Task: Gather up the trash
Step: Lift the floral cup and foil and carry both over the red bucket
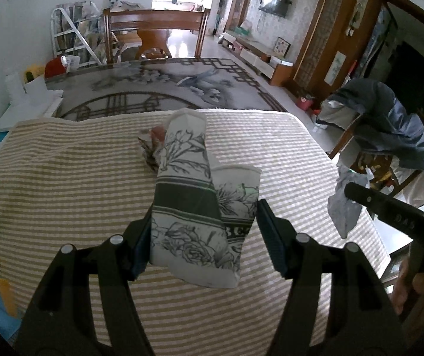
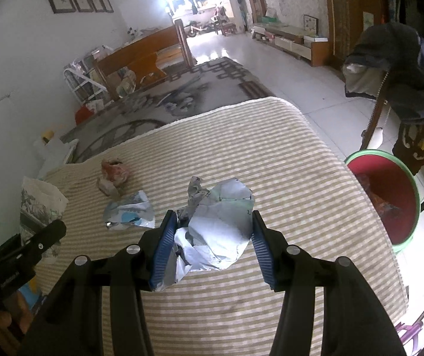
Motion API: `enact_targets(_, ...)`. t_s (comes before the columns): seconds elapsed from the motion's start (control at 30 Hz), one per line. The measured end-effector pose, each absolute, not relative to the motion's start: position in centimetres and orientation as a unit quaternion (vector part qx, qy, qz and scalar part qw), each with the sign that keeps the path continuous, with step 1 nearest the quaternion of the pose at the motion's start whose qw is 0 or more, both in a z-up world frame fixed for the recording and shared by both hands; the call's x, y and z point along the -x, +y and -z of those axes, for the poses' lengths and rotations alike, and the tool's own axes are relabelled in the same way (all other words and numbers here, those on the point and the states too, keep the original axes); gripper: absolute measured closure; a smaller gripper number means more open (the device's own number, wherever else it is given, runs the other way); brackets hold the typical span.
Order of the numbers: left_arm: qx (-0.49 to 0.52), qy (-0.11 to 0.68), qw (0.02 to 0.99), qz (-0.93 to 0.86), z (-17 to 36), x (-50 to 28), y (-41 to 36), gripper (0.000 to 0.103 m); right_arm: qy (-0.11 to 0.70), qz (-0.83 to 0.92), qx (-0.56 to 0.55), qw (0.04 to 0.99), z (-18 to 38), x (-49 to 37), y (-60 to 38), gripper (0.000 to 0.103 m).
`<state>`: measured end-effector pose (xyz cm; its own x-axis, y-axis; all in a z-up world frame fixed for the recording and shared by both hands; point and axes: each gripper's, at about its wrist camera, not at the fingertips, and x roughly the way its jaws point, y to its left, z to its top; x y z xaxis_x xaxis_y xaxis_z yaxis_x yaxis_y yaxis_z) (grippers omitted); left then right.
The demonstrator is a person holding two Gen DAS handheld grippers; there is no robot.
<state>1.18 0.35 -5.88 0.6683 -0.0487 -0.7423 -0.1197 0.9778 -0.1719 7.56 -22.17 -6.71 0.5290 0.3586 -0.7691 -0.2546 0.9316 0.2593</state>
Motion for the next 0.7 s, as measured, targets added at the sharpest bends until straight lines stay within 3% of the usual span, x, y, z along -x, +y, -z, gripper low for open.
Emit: enact_targets(0.7, 0.101, 0.412, 0.905, -0.020, 5.9, -4.8, -5.8, 0.041, 0.459, -0.183, -0.060, 0.867, 7.0, -11.6, -28.7, 0.054)
